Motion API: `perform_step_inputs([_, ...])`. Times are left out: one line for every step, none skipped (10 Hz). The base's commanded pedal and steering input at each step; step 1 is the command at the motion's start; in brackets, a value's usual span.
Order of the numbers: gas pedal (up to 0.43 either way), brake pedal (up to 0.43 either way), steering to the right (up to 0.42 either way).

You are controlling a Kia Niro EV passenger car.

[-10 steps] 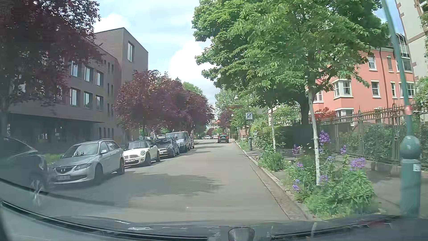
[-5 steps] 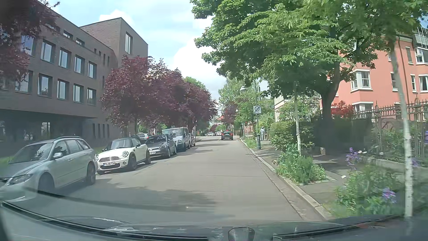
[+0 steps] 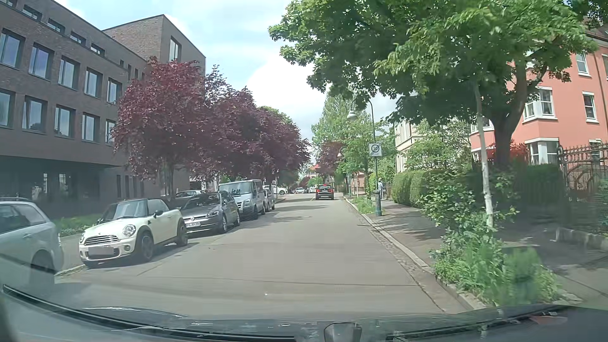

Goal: Follow the waypoints while adhering to traffic rules and regulations

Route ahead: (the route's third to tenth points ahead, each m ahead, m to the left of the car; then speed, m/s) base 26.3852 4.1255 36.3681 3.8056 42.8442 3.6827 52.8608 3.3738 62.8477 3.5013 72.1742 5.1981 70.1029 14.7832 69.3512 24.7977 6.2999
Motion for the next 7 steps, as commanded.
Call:
perform_step_inputs([0.028, 0.0, 0.005])
perform_step_inputs([0.028, 0.0, 0.007])
perform_step_inputs([0.028, 0.0, 0.007])
perform_step_inputs([0.028, 0.0, 0.009])
perform_step_inputs([0.028, 0.0, 0.015])
perform_step_inputs([0.028, 0.0, 0.021])
perform_step_inputs([0.028, 0.0, 0.023])
